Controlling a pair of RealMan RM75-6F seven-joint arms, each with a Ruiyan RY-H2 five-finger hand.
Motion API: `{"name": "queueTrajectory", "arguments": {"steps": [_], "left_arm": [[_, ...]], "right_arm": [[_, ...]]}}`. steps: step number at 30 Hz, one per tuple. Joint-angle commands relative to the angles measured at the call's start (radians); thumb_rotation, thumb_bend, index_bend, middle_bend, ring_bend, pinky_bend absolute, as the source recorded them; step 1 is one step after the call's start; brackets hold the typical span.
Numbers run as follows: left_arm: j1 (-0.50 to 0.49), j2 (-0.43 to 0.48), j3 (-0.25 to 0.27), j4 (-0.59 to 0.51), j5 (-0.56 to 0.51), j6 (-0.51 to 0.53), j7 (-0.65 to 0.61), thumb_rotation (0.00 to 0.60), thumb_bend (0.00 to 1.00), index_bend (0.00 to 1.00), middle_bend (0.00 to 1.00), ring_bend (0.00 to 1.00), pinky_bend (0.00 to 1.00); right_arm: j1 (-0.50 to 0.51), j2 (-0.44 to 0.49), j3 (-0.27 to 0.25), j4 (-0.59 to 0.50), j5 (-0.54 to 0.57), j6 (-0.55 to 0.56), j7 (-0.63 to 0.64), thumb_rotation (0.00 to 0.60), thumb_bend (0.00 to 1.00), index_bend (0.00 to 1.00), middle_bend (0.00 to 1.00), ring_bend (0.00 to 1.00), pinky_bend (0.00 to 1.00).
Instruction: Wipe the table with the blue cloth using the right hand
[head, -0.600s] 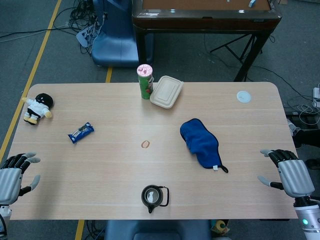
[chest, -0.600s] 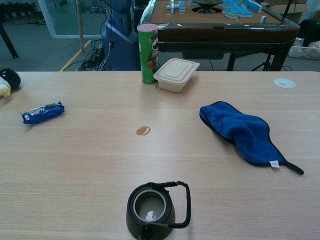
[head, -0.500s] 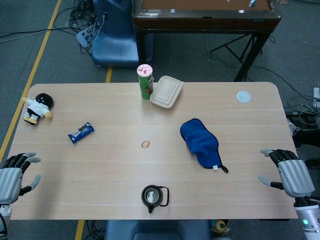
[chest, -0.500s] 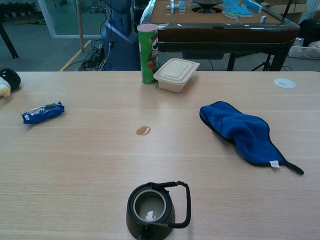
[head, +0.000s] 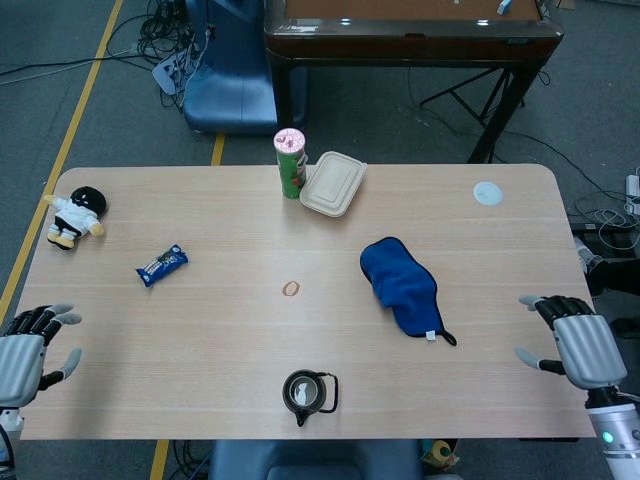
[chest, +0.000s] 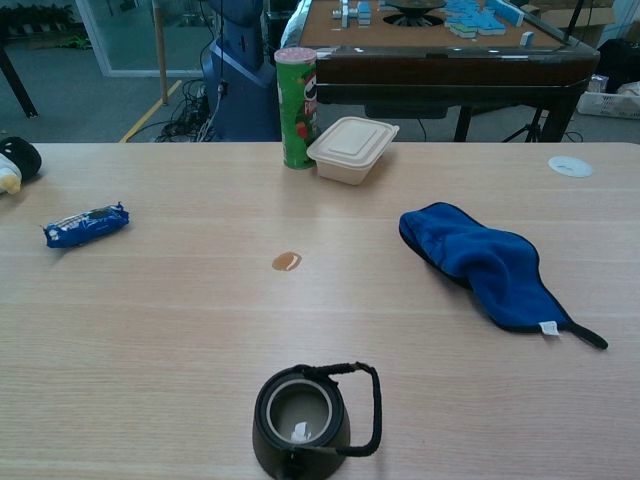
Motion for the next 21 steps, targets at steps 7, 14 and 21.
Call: {"name": "queueTrajectory", "arguments": {"steps": [7,14,21], "left_arm": [[-0.001,-0.001,-0.001,-0.003,0.004,0.006,-0.001,0.600,0.29,0.35,0.24,0.19,0.17],[0.010,0.004,0.002,-0.007,0.006,0.021,-0.003,0.600,0.29,0.35,0.23,0.19,0.17],[0.020,0.006,0.004,-0.008,0.006,0.034,-0.005,0.600,0.29,0.35,0.23,0.19,0.17]], "right_arm": [[0.108,-0.011,0.034,-0.033,0.073,-0.171,-0.094,0.600,0.01,0.25,0.37,0.30,0.29],[0.237,-0.073,0.068,-0.003,0.149,-0.352,-0.154,0.600,0.01,0.07,0.24,0.18,0.29],[0.360,-0.162,0.095,0.080,0.220,-0.506,-0.192,0.600,0.00,0.00,0.15,0.08,0.25]]}}
